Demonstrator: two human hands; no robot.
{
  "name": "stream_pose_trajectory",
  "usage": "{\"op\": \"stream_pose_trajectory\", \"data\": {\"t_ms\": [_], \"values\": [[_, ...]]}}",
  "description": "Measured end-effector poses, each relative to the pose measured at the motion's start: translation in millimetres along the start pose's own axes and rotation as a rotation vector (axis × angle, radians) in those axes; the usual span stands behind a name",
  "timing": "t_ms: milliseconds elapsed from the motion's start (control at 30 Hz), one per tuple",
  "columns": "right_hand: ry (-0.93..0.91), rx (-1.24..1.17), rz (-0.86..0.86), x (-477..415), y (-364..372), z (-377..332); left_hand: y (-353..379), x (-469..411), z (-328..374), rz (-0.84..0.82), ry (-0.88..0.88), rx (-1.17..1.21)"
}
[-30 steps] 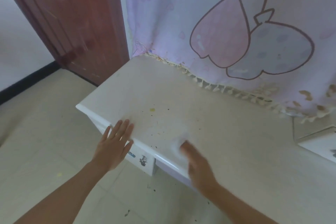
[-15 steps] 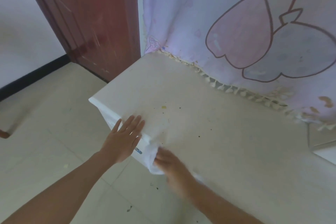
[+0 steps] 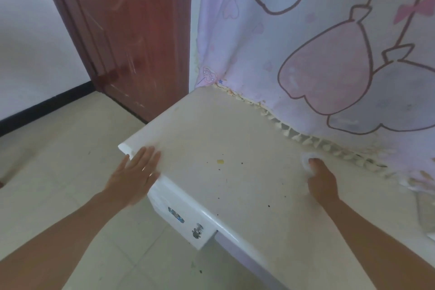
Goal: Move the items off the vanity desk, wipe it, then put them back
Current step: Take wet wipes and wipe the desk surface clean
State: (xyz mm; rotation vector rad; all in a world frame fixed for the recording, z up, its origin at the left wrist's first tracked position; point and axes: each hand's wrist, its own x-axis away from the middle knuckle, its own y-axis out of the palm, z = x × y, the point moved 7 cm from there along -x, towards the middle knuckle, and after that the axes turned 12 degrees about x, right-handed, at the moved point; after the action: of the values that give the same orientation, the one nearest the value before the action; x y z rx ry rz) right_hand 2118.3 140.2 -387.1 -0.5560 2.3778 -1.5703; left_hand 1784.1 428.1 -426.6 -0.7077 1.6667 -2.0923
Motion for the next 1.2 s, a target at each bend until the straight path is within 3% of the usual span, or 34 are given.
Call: {"op": "stream_pose_trajectory", "data": {"t_ms": [100,233,400,433,500,667,733,800,867,1000,1200], "values": [[-0.152,0.040,-0.069,4.0,27.4,-48.8,1.3,-6.5,-7.7,-0.012,-0.015,-0.004],[-0.763,0.053,-0.197,81.3,88.4,-177.4,0.1,-2.7,-7.0,-0.046,-0.011,0.047],[-1.389,0.054,-0.454,226.5,131.5,-218.6,-4.0,-3.9,-10.4,-0.161,0.043,0.025],[-1.411,0.036,-0.449,234.7,130.1,-215.2,-4.8,-3.7,-11.4,-0.166,0.048,0.032],[-1.197,-0.091,-0.446,203.8,115.3,-207.2,-6.1,-4.2,-11.1,-0.134,0.079,0.088],[-0.489,-0.122,-0.032,50.2,31.6,-122.6,-3.8,-2.7,-12.6,-0.122,0.046,0.114],[-0.231,-0.031,-0.051,13.4,4.2,-60.0,-6.2,-4.1,-11.1,-0.094,0.067,0.103],[-0.134,0.057,-0.085,10.5,-3.5,-9.1,-6.0,-3.6,-11.2,-0.152,0.065,0.153],[-0.214,0.127,-0.094,42.3,6.8,-5.3,-8.3,-4.7,-10.5,-0.114,0.062,0.139],[-0.771,0.185,-0.134,137.5,60.8,-72.7,-2.7,-5.8,-11.0,-0.057,0.092,0.151],[-1.147,0.102,-0.329,201.2,114.0,-185.4,-2.1,-4.2,-7.3,-0.130,0.049,0.148]]}}
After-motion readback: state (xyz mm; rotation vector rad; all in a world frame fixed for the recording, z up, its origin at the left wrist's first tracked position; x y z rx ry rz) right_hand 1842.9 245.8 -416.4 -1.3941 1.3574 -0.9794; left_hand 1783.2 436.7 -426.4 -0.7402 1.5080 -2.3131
